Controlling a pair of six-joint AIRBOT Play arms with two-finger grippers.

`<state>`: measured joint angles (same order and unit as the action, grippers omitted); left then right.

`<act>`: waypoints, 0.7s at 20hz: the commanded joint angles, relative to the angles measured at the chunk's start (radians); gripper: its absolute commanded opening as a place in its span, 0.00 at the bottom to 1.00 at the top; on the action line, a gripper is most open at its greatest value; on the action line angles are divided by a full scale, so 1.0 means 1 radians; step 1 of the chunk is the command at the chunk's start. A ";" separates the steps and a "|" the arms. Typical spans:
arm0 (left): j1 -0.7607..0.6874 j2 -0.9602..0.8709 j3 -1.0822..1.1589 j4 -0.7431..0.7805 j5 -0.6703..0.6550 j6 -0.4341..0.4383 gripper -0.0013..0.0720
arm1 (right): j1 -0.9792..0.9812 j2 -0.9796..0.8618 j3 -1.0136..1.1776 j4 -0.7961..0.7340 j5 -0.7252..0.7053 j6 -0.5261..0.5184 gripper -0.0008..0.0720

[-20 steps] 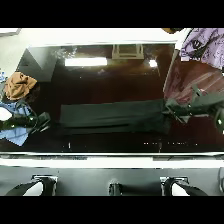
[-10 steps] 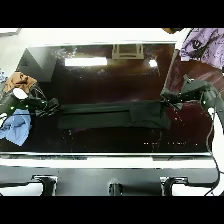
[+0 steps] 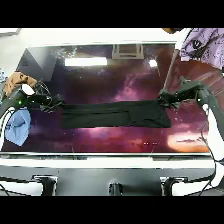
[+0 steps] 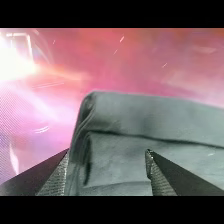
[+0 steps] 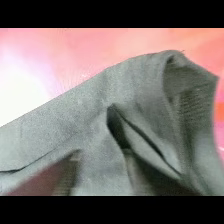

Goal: Fold the clothes and pants, and hang the long-sleeved shirts on hangers.

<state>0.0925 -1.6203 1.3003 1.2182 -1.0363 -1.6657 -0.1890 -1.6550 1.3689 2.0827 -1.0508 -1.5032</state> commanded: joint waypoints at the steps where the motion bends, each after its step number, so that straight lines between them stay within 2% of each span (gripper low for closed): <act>1: 0.011 0.035 0.066 0.027 -0.050 -0.012 0.77 | -0.107 -0.004 0.102 0.002 -0.199 -0.030 0.73; 3: 0.012 0.078 0.088 0.060 -0.060 -0.027 0.77 | -0.202 -0.006 0.116 0.033 -0.284 -0.089 0.86; 4: 0.011 0.100 0.089 0.067 -0.058 -0.028 0.77 | -0.234 -0.016 0.116 0.051 -0.323 -0.133 0.90; 8: 0.010 0.133 0.089 0.066 -0.072 -0.030 0.77 | -0.286 -0.107 0.116 0.143 -0.388 -0.249 0.93; 14: 0.010 0.132 0.088 0.066 -0.098 -0.030 0.77 | -0.260 -0.243 0.116 0.222 -0.387 -0.310 0.93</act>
<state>0.1024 -1.4918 1.3872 1.2823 -1.1229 -1.6947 -0.4572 -1.8420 1.4834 2.2604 -1.4261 -1.7702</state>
